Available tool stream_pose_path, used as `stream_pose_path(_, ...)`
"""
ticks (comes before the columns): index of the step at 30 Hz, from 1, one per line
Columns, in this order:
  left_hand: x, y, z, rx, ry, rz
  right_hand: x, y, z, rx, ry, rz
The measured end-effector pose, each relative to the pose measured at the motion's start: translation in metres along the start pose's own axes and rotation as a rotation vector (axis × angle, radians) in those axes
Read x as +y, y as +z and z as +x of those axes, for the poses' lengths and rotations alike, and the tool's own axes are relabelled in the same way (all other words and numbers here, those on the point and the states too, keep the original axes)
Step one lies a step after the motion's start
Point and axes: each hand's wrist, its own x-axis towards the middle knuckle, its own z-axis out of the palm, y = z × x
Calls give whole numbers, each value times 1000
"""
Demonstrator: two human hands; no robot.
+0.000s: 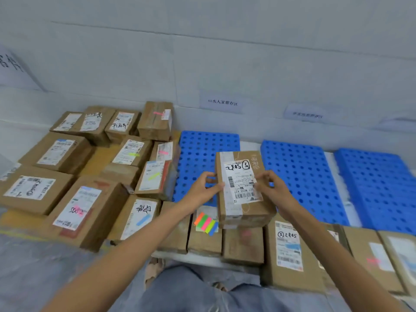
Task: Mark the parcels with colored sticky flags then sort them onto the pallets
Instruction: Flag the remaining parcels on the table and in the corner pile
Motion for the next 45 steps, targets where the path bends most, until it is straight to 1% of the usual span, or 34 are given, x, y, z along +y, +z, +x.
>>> stream_pose_path(4,-38,26,4,-92,-135,49,46,-9,-17,15,49,-93)
stream_pose_path(6,-53,27,7,-85,-104,114,58,-6,-21,39,27,-149)
stream_pose_path(7,-59,25,10,-73,-65,181,60,-5,-24,37,9,-183)
stream_pose_path(8,-66,21,14,-66,-22,299,61,-4,-25,33,-3,-214)
stream_pose_path(10,-81,12,22,-75,67,647,63,-2,-27,21,-16,-254)
stream_pose_path(11,-88,8,26,-93,84,806,63,-1,-28,18,-27,-268)
stream_pose_path(13,-100,8,30,-142,53,1022,61,1,-31,12,-40,-300)
stream_pose_path(14,-105,11,30,-164,42,1090,60,2,-33,11,-34,-312)
stream_pose_path(16,-111,19,31,-155,34,1166,58,4,-36,-6,12,-328)
stream_pose_path(19,-115,21,37,-74,30,1179,62,10,-45,-53,69,-329)
stream_pose_path(23,-114,10,43,25,-7,1012,71,11,-51,15,38,-364)
stream_pose_path(24,-115,8,42,70,10,920,72,10,-49,19,35,-366)
stream_pose_path(26,-111,3,41,198,11,631,71,8,-47,5,33,-369)
stream_pose_path(28,-98,-7,44,330,2,457,67,5,-44,-18,18,-418)
stream_pose_path(31,-68,-23,42,402,-54,173,57,3,-38,21,-43,-491)
stream_pose_path(32,-56,-28,40,396,-64,42,52,2,-35,59,-89,-477)
stream_pose_path(34,-31,-36,31,315,-73,-218,37,1,-30,114,-222,-410)
stream_pose_path(36,-7,-38,19,199,-41,-329,17,1,-27,114,-362,-368)
stream_pose_path(38,14,-34,6,89,4,-311,-3,2,-25,100,-490,-361)
stream_pose_path(41,37,-22,-11,-22,39,-257,-21,6,-23,63,-638,-377)
stream_pose_path(45,54,-10,-23,-109,61,-276,-23,8,-21,-3,-692,-369)
